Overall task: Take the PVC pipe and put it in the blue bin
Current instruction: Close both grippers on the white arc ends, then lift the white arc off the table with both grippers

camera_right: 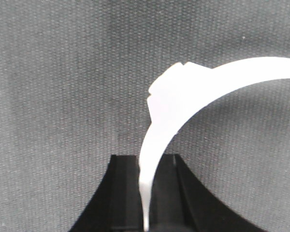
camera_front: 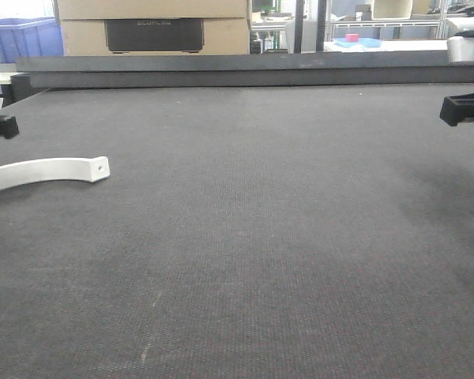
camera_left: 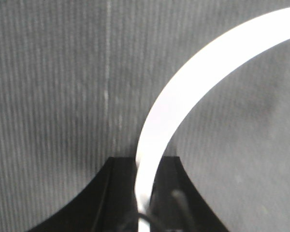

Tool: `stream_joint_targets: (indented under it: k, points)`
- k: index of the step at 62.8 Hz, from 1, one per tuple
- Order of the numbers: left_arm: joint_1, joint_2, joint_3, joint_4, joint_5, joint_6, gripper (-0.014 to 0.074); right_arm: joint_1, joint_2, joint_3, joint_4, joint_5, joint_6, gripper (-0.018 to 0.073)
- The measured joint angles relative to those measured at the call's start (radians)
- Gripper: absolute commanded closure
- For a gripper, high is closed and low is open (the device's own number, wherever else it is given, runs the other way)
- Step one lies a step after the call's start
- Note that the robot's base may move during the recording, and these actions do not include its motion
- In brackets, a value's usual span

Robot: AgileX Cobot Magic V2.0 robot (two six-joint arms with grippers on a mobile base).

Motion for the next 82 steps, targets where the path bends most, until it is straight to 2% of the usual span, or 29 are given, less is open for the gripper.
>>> stream_joint_targets:
  k: [20,38,55,69,82]
  points:
    - [0.0,-0.176,0.0,-0.039,-0.033,0.0,0.0707,0.0,-0.072,0.0,0.0,-0.009,0.0,0.0728]
    - [0.002,-0.346,0.0,-0.098,-0.131,0.109,0.0707,0.0,-0.183,0.0,-0.002,-0.065,0.0,0.0728]
    - [0.002,-0.484,0.008,-0.121,-0.244,0.128,0.0707,0.0,-0.346,0.0,-0.008,-0.175,0.0,0.0728]
    - [-0.001,-0.599,0.143,-0.203,-0.407,0.13,0.0707,0.0,-0.421,0.0,-0.008,-0.227,0.0,0.0728]
    - [-0.061,-0.716,0.342,-0.17,-0.553,0.13,0.0707,0.0,-0.459,0.032,-0.008,-0.316,0.0,0.0728]
